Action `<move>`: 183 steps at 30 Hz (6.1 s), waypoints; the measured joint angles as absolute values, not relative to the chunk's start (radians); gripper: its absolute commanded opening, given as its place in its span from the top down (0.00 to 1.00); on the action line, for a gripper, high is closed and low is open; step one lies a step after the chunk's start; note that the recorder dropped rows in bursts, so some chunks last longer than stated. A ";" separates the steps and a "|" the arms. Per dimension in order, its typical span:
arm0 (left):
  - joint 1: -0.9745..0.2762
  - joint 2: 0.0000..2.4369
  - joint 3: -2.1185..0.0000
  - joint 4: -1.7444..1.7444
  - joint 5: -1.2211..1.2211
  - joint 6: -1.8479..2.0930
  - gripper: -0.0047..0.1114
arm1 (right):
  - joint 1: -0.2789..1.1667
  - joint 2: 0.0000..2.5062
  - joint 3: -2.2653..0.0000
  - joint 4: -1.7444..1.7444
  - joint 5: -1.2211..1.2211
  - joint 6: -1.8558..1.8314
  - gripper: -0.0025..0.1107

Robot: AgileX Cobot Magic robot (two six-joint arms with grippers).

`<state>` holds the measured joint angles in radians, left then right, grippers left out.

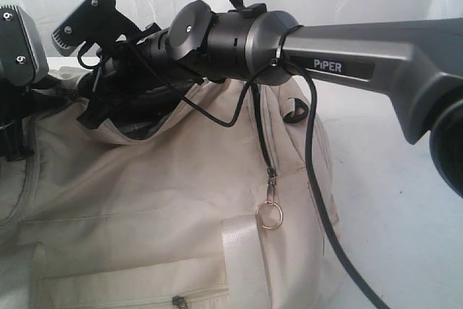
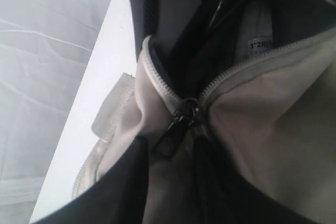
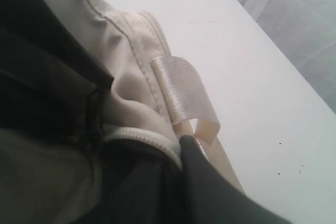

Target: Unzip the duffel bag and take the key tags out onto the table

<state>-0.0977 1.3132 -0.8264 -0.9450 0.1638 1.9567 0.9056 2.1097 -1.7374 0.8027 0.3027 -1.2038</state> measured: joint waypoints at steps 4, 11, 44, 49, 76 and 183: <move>-0.098 1.317 -0.828 -0.945 0.168 1.957 0.65 | 0.906 2.110 -1.737 0.803 0.303 -1.204 0.98; -0.119 1.366 -0.835 -0.953 0.172 1.957 0.65 | 0.906 2.110 -1.737 0.803 0.320 -1.204 0.98; -0.128 1.295 -0.835 -0.945 0.207 1.957 0.96 | 0.903 2.110 -1.734 0.805 0.270 -1.204 0.98; -0.128 1.276 -0.835 -0.924 0.232 1.901 0.96 | 0.883 2.108 -1.734 0.808 0.266 -1.164 0.98; -0.128 1.014 -0.835 -0.271 0.532 1.038 0.96 | 0.877 2.107 -1.734 0.806 0.221 -1.160 0.98; -0.128 0.333 -0.847 -0.240 1.006 0.535 0.53 | 0.924 1.984 -1.741 -0.097 0.668 -0.664 0.98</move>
<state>-0.1276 0.3335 -0.8468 -0.2404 1.0060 0.5353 0.9240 1.9845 -1.7413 -0.0967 0.6675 -0.6640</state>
